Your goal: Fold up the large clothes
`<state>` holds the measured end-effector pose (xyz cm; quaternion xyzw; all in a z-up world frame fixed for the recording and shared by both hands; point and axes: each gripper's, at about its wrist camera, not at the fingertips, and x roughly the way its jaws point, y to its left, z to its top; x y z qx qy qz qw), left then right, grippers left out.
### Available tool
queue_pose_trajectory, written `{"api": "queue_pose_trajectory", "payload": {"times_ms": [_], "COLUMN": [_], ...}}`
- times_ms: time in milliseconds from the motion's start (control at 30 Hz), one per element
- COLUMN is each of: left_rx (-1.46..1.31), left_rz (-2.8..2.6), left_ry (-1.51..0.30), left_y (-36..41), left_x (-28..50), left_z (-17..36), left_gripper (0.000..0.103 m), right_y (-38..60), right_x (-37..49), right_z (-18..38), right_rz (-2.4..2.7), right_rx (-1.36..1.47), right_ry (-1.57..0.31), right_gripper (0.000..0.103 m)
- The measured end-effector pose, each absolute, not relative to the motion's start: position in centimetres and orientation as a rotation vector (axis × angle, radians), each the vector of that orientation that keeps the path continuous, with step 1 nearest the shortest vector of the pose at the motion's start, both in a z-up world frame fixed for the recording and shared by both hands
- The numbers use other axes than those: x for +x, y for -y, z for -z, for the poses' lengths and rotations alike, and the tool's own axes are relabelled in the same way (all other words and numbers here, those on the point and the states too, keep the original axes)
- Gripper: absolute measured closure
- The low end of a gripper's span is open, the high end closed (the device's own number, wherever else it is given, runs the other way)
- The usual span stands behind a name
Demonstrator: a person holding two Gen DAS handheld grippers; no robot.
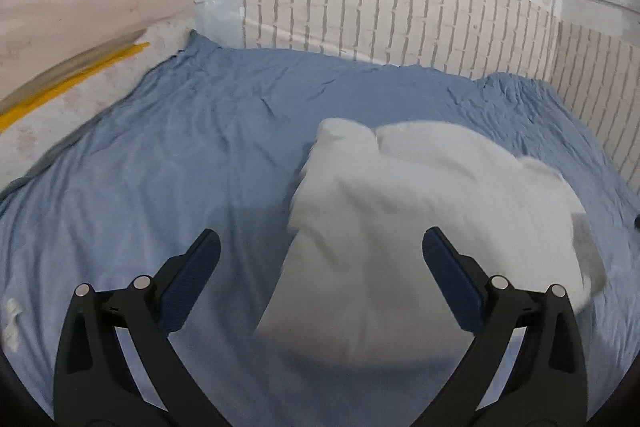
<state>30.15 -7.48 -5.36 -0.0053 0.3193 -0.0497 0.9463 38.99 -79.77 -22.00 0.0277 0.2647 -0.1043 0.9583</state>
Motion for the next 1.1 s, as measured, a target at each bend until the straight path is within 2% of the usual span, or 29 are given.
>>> {"api": "queue_pose_trajectory", "payload": {"times_ms": [133,233,467,733,1100], "left_rx": [-0.021,-0.015,-0.09,-0.04,0.002], "left_rz": [0.099,0.07,0.038,0.02,-0.002], "left_ry": [-0.635,-0.645,-0.679,-0.639,-0.726], "left_y": [5.0,3.6,1.8,3.3,5.1], "left_x": [25.9,25.0,26.5,28.6,31.8], "left_z": [3.5,4.2,6.0,6.5,9.8], "left_gripper": [0.003,0.003,0.003,0.003,0.003], "right_y": [80.3,80.4,80.0,79.6,81.5], "right_x": [36.1,35.6,35.3,37.0,39.9], "right_z": [23.5,23.7,23.1,24.3,27.6], "right_rz": [0.202,0.201,0.184,0.16,0.147], "right_rx": [0.092,0.075,0.012,-0.05,0.05], "right_ry": [-0.591,-0.595,-0.565,-0.588,-0.673], "right_gripper": [0.002,0.002,0.002,0.002,0.002]}}
